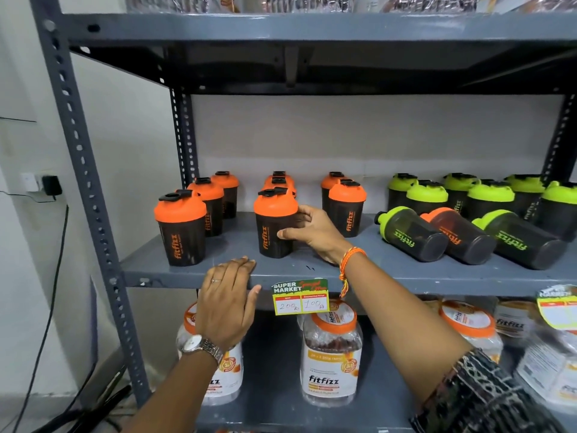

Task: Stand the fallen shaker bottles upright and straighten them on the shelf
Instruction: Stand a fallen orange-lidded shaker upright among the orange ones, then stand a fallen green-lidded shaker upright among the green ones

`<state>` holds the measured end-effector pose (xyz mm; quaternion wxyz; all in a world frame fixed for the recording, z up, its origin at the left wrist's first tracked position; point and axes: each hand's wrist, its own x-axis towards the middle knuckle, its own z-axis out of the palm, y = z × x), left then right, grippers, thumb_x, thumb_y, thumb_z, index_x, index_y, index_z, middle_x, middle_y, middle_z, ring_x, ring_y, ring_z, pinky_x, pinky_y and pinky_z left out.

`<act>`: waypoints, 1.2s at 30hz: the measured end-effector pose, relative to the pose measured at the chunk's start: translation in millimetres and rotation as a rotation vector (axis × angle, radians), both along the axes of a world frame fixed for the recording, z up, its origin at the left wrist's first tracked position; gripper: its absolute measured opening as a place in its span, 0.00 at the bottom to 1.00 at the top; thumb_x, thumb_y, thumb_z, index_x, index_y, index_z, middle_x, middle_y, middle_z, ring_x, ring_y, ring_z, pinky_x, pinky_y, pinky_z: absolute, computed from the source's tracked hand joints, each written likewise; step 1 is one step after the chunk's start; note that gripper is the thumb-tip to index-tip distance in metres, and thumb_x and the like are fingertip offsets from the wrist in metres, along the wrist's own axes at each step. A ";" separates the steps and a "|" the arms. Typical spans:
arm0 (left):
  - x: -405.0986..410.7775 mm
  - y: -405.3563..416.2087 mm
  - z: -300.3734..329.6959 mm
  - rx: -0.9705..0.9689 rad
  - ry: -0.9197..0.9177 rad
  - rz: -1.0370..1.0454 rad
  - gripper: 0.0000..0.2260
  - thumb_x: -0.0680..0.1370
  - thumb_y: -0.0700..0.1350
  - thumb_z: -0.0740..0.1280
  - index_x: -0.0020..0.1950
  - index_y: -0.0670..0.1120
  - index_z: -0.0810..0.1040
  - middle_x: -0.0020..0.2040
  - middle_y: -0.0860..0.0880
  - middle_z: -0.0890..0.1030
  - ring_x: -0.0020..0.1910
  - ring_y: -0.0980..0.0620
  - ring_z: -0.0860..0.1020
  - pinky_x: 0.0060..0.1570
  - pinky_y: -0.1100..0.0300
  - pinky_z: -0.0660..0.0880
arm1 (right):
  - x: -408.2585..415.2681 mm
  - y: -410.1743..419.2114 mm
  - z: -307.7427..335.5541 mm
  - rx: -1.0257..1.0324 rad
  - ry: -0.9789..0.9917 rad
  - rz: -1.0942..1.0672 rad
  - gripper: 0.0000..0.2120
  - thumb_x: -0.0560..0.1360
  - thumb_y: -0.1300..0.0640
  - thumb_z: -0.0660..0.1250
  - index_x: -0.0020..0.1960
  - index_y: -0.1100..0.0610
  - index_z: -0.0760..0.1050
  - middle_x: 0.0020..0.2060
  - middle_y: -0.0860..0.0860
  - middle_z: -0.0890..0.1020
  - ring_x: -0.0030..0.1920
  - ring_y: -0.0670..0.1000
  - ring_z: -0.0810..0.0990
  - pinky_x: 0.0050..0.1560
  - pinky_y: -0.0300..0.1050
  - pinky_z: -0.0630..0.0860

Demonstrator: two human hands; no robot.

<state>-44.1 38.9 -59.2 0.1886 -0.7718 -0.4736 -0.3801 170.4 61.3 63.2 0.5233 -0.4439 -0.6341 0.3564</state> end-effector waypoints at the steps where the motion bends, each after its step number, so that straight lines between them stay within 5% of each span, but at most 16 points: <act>1: 0.0 0.1 -0.2 0.008 -0.003 -0.007 0.20 0.80 0.54 0.58 0.67 0.46 0.76 0.64 0.46 0.81 0.62 0.44 0.78 0.67 0.50 0.63 | 4.0 -2.3 1.4 -0.008 0.017 0.000 0.31 0.63 0.66 0.79 0.65 0.60 0.75 0.58 0.58 0.83 0.60 0.56 0.82 0.65 0.59 0.76; 6: 6.9 -3.9 2.3 0.045 -0.112 -0.033 0.18 0.80 0.53 0.58 0.64 0.46 0.77 0.60 0.46 0.81 0.59 0.43 0.77 0.64 0.49 0.66 | 41.6 -27.5 20.6 0.007 0.044 -0.116 0.34 0.66 0.65 0.79 0.69 0.59 0.71 0.62 0.56 0.79 0.63 0.54 0.79 0.65 0.52 0.76; 10: 31.7 -17.0 17.1 0.013 -0.287 0.036 0.14 0.80 0.54 0.58 0.57 0.48 0.76 0.54 0.47 0.81 0.53 0.43 0.76 0.58 0.47 0.66 | 89.2 -57.3 46.3 0.064 0.110 -0.224 0.22 0.70 0.66 0.76 0.62 0.58 0.75 0.51 0.52 0.80 0.52 0.50 0.79 0.56 0.49 0.77; 13: 66.2 -30.9 32.0 0.033 -0.357 0.010 0.15 0.79 0.54 0.59 0.59 0.47 0.76 0.55 0.46 0.81 0.55 0.42 0.77 0.58 0.47 0.66 | 133.1 -74.6 61.1 0.088 0.112 -0.375 0.24 0.71 0.62 0.75 0.65 0.62 0.73 0.49 0.54 0.81 0.51 0.49 0.80 0.53 0.48 0.79; 16: 111.8 -44.8 41.5 0.064 -0.341 -0.086 0.15 0.79 0.53 0.61 0.61 0.48 0.76 0.58 0.47 0.81 0.58 0.43 0.77 0.61 0.47 0.67 | 168.8 -87.1 65.9 0.077 0.040 -0.514 0.20 0.71 0.55 0.75 0.60 0.59 0.77 0.52 0.59 0.83 0.51 0.52 0.82 0.56 0.54 0.80; 19: 156.1 -57.1 42.9 0.071 -0.307 -0.171 0.14 0.79 0.53 0.61 0.61 0.48 0.76 0.58 0.48 0.80 0.58 0.44 0.77 0.62 0.47 0.68 | 195.3 -98.5 66.4 0.052 -0.092 -0.590 0.12 0.72 0.54 0.74 0.53 0.56 0.78 0.49 0.59 0.83 0.47 0.51 0.81 0.45 0.47 0.78; 24: 210.8 -66.0 30.9 0.029 -0.233 -0.267 0.15 0.79 0.54 0.63 0.61 0.49 0.77 0.61 0.50 0.81 0.61 0.46 0.77 0.63 0.51 0.68 | 252.1 -122.9 63.9 0.063 -0.341 -0.824 0.21 0.71 0.52 0.75 0.57 0.64 0.79 0.45 0.57 0.85 0.49 0.56 0.82 0.55 0.49 0.77; 27: 231.8 -69.6 23.0 0.006 -0.216 -0.273 0.16 0.79 0.54 0.63 0.63 0.49 0.77 0.62 0.50 0.81 0.63 0.46 0.77 0.65 0.50 0.68 | 291.2 -134.6 59.4 0.021 -0.409 -0.933 0.22 0.71 0.50 0.75 0.58 0.63 0.78 0.41 0.57 0.84 0.51 0.56 0.82 0.48 0.44 0.72; 31: 254.1 -73.6 11.1 0.021 -0.173 -0.209 0.18 0.79 0.54 0.62 0.65 0.48 0.78 0.64 0.49 0.81 0.68 0.45 0.76 0.71 0.49 0.65 | 335.2 -142.6 52.6 -0.113 -0.498 -0.990 0.19 0.70 0.44 0.74 0.37 0.58 0.71 0.32 0.55 0.74 0.40 0.58 0.74 0.34 0.47 0.64; 34: 266.1 -74.0 4.1 0.035 -0.135 -0.187 0.19 0.79 0.54 0.62 0.67 0.48 0.78 0.66 0.49 0.81 0.69 0.45 0.76 0.72 0.48 0.64 | 355.2 -142.8 44.7 -0.289 -0.465 -0.923 0.22 0.69 0.40 0.72 0.43 0.58 0.72 0.40 0.54 0.76 0.44 0.56 0.75 0.33 0.46 0.67; 36: 271.8 -74.1 1.5 0.044 -0.126 -0.179 0.19 0.79 0.54 0.62 0.67 0.47 0.78 0.65 0.49 0.81 0.68 0.45 0.77 0.73 0.49 0.64 | 368.4 -137.7 37.6 -0.364 -0.391 -0.846 0.31 0.66 0.37 0.72 0.55 0.62 0.76 0.51 0.55 0.81 0.51 0.57 0.80 0.46 0.49 0.77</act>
